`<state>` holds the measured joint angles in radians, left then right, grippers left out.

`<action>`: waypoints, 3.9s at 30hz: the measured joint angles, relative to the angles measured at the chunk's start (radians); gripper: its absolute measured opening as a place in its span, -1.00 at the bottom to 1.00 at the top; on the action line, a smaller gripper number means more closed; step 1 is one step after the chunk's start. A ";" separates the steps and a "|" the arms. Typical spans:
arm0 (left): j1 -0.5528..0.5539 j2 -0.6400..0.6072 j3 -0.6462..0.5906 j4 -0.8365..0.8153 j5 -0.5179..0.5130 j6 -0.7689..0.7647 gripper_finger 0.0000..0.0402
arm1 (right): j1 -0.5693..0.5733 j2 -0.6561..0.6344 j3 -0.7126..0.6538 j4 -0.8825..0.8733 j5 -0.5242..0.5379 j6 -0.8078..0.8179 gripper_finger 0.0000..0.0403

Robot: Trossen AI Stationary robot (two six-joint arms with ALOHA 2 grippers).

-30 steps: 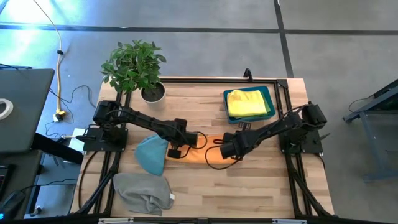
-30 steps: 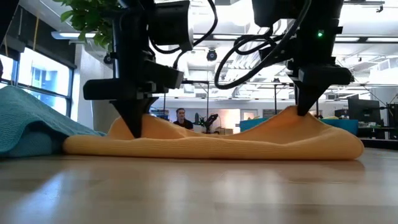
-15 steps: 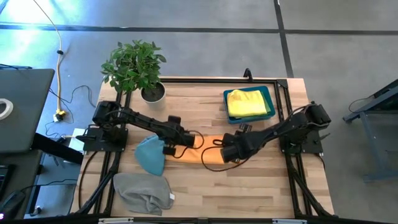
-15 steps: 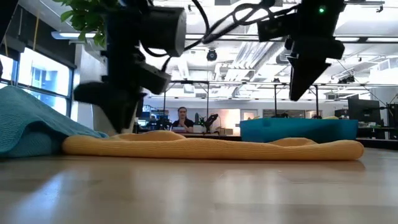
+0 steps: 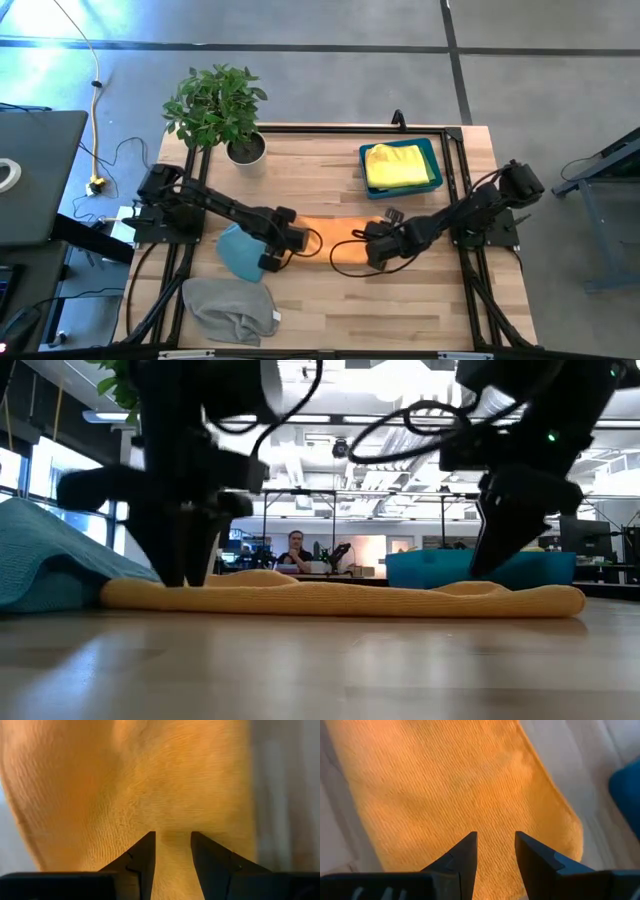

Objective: Fold microfiber towels
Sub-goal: Fold the orange microfiber cloth

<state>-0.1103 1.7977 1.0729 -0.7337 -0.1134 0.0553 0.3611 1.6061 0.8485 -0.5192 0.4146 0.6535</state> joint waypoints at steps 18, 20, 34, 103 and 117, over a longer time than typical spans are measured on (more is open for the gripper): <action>-0.048 -0.002 -0.046 0.061 0.162 -0.186 -0.44 | -0.001 0.000 -0.093 0.059 0.001 0.080 -0.39; -0.048 -0.001 -0.046 0.061 0.171 -0.203 -0.44 | -0.001 0.000 -0.093 0.055 0.001 0.080 -0.39; -0.081 0.000 -0.046 0.052 0.211 -0.342 -0.44 | -0.001 0.000 -0.093 -0.054 0.002 0.207 -0.39; -0.068 -0.044 -0.057 0.138 0.006 -0.314 -0.44 | -0.107 -0.082 -0.349 0.465 -0.050 0.554 -0.96; -0.095 -0.218 -0.030 0.061 -0.174 -0.378 -0.44 | -0.105 -0.113 -0.119 -0.189 -0.097 0.540 -1.00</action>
<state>-0.2051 1.5795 1.0424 -0.6732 -0.2871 -0.3229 0.2556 1.4934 0.7296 -0.7082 0.3174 1.1931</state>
